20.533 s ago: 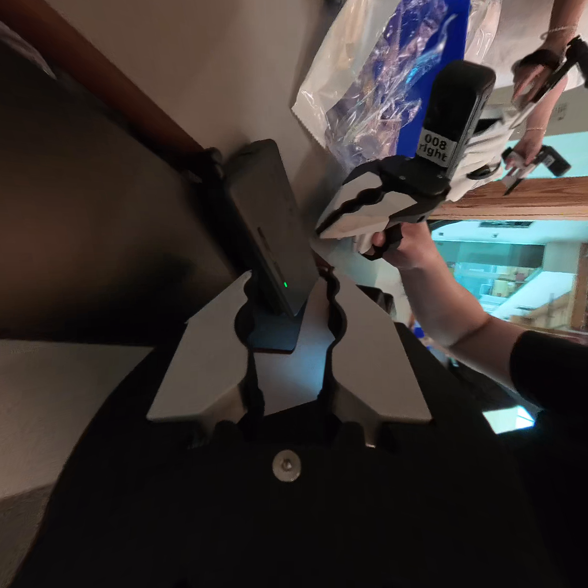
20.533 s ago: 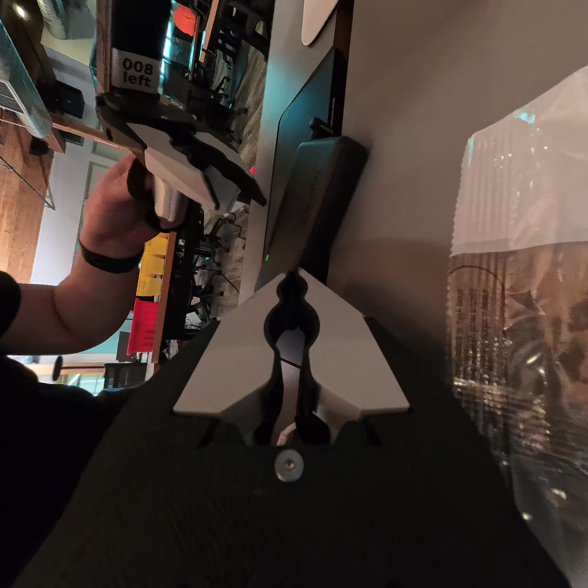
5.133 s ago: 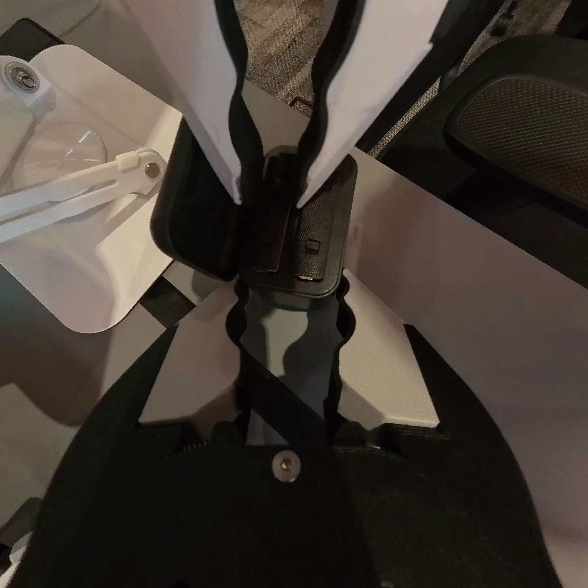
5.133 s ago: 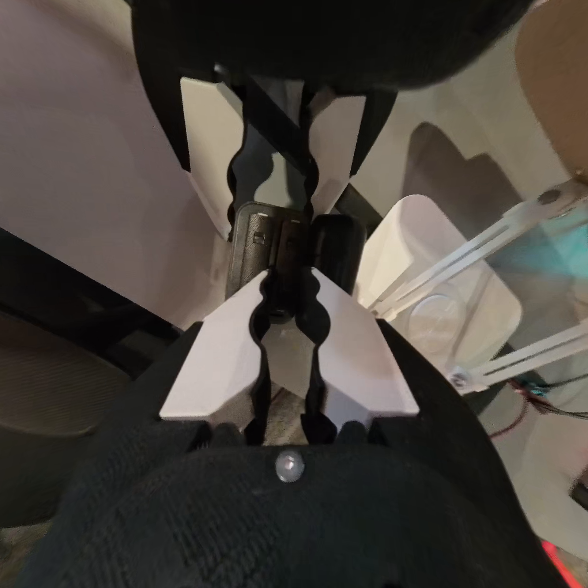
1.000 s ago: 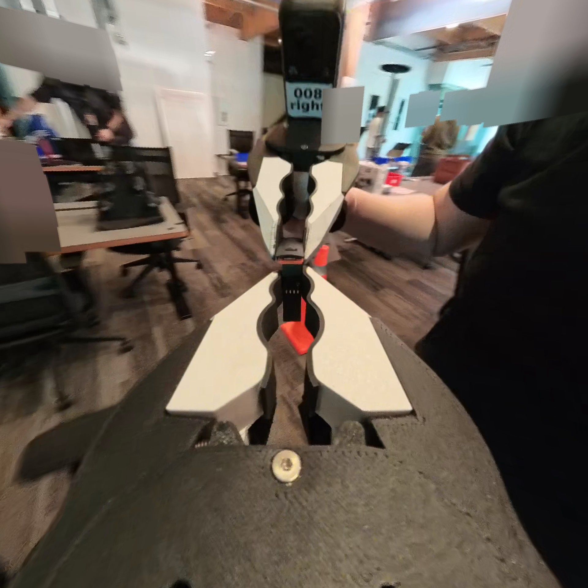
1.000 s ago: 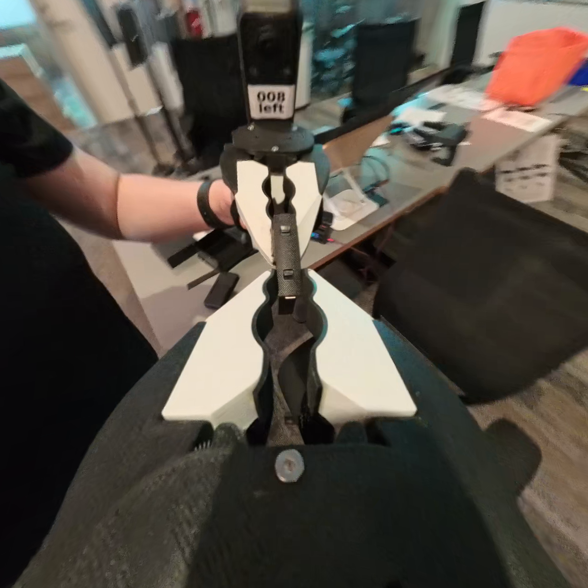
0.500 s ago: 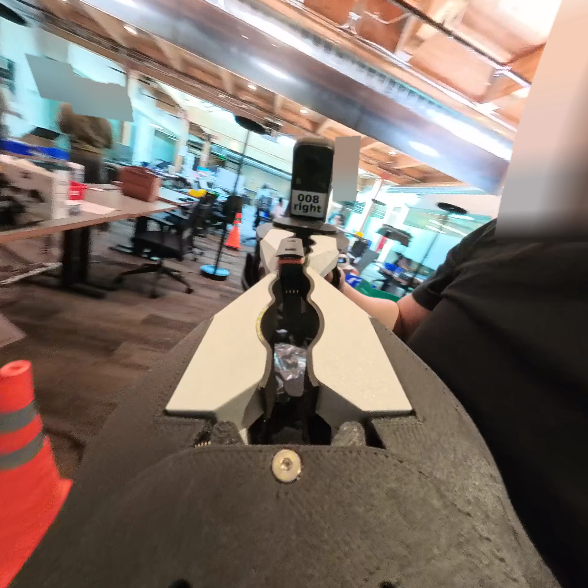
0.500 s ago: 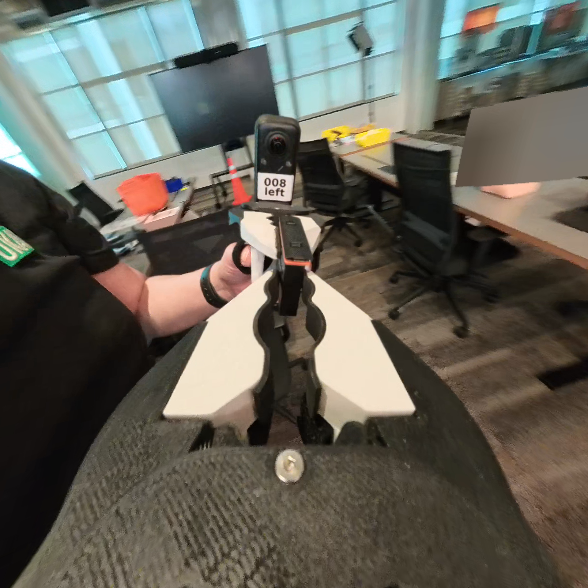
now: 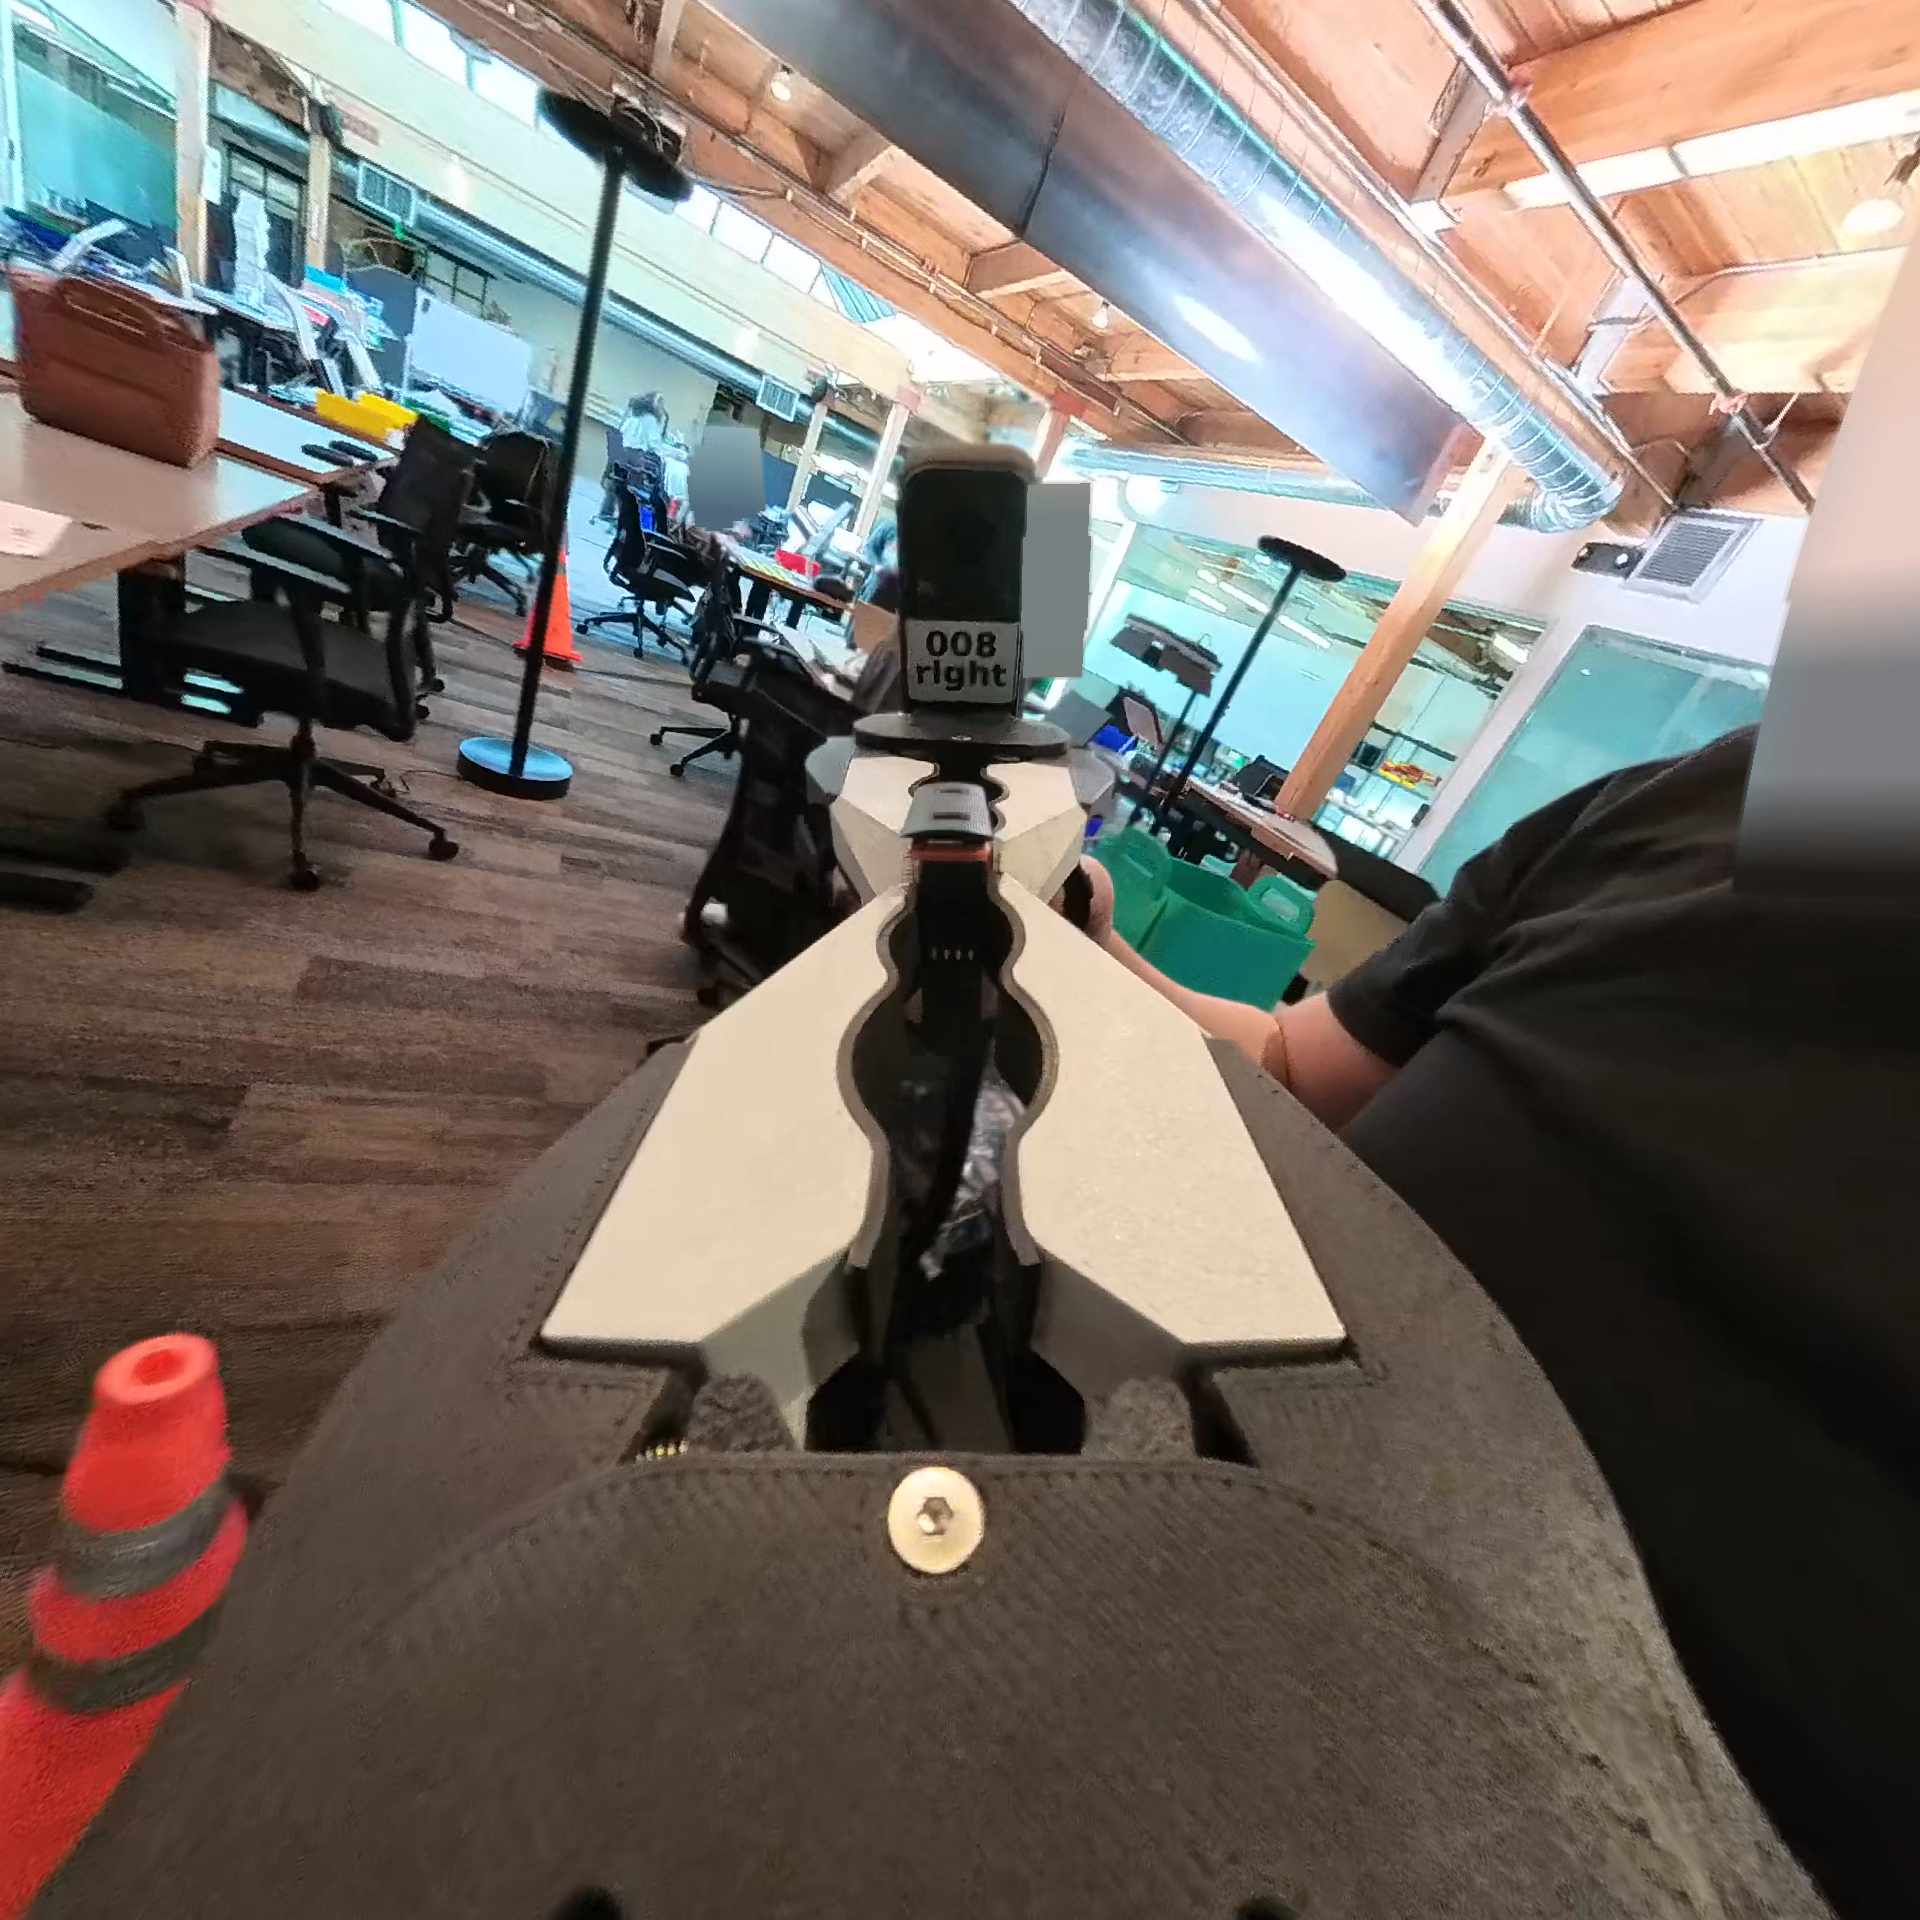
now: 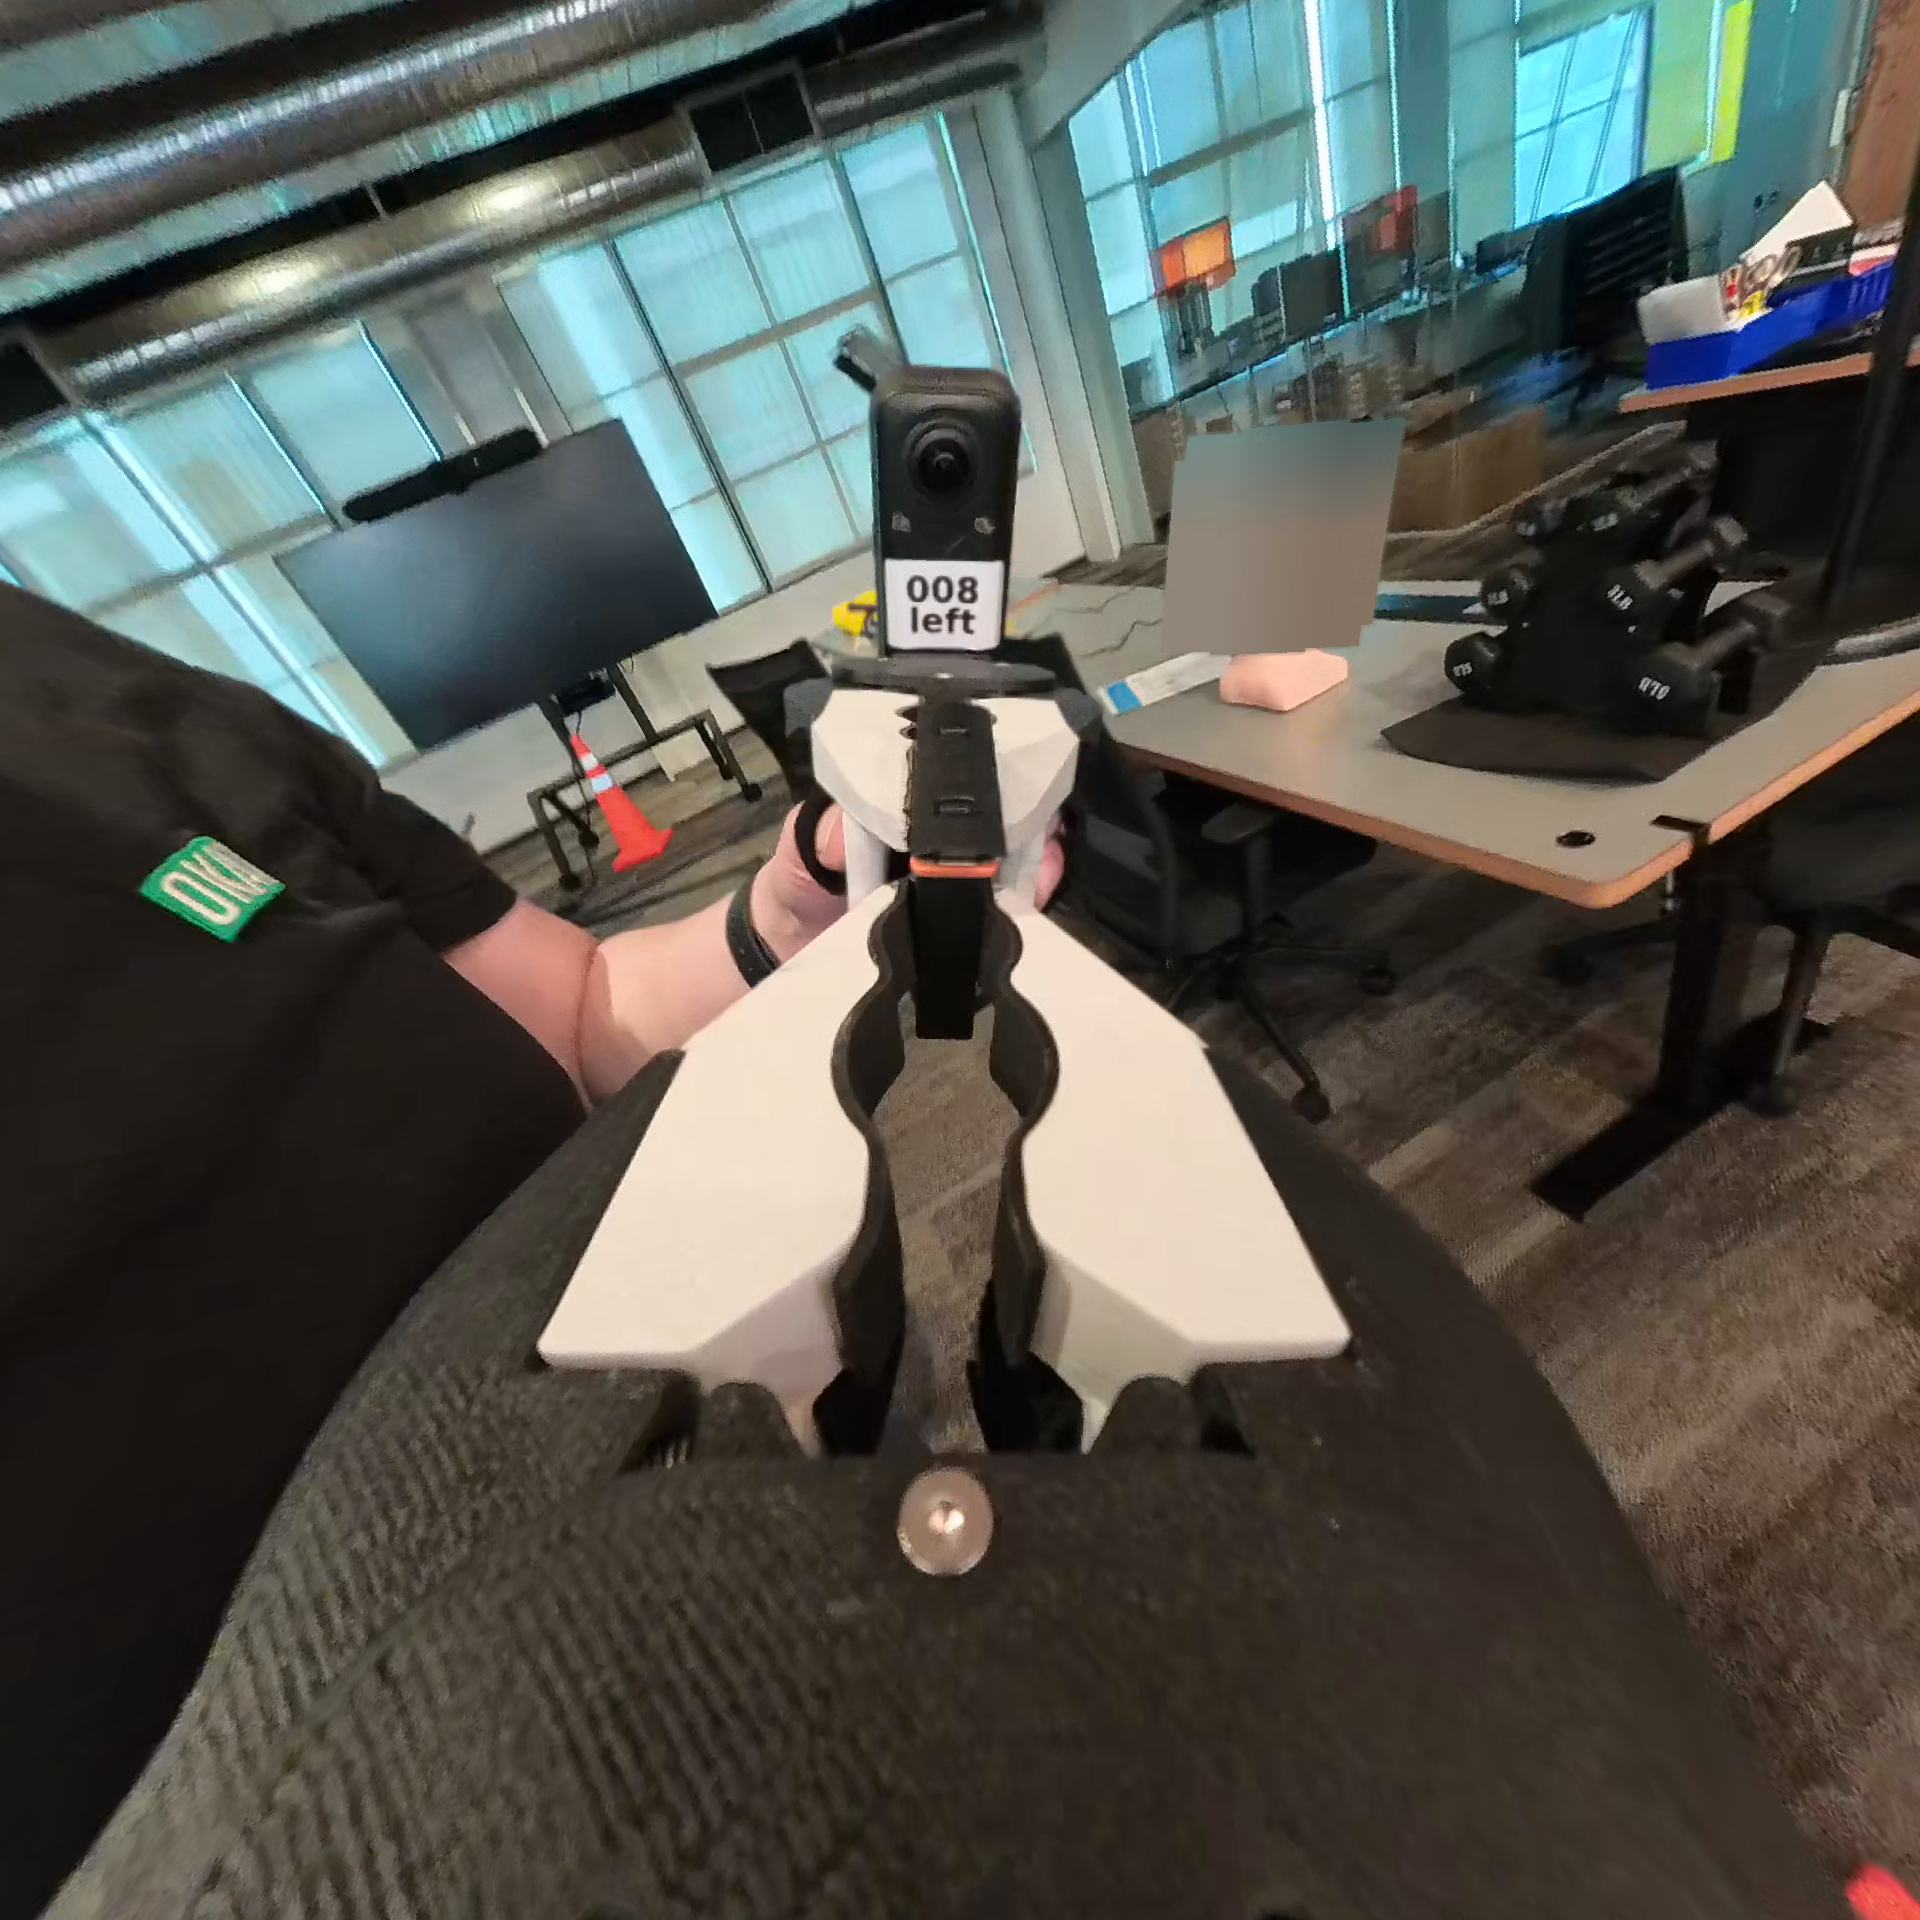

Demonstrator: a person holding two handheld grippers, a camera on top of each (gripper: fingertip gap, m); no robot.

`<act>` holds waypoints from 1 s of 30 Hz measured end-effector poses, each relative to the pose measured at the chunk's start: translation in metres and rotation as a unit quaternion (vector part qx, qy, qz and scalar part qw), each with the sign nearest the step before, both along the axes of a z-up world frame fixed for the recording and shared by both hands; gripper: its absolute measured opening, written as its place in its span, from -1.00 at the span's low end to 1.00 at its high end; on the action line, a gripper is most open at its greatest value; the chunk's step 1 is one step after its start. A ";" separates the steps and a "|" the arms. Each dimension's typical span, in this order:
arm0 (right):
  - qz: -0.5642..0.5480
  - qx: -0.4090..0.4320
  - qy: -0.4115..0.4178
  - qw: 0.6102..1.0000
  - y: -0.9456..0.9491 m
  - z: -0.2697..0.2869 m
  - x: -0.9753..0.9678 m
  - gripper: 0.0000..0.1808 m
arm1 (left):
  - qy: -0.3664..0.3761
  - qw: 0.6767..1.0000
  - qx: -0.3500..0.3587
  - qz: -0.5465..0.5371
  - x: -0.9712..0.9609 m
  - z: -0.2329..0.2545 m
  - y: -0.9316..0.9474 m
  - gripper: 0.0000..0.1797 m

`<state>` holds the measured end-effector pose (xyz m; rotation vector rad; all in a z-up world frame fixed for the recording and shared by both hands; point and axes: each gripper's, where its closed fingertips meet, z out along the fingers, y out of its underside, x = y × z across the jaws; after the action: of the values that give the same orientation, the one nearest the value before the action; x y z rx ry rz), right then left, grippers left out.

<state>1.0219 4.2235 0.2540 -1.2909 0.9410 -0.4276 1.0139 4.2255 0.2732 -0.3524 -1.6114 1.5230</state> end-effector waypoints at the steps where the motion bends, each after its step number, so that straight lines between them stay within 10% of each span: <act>1: -0.002 0.015 -0.004 1.000 -0.011 -0.002 0.024 -0.90 | -0.005 1.000 0.003 -0.001 0.023 -0.002 -0.011 -0.90; 10: -0.109 0.197 -0.051 0.973 -0.186 0.014 0.202 -0.90 | -0.045 0.997 0.037 -0.049 0.241 0.020 -0.160 -0.66; 30: -0.443 0.086 0.009 0.892 -0.767 0.024 0.085 -0.90 | -0.093 0.987 0.092 -0.095 0.427 -0.046 -0.661 -0.72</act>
<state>1.1066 3.4569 0.2778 -0.6362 1.5304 -1.0077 1.4406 3.5648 0.2270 -0.5417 -1.7926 1.2161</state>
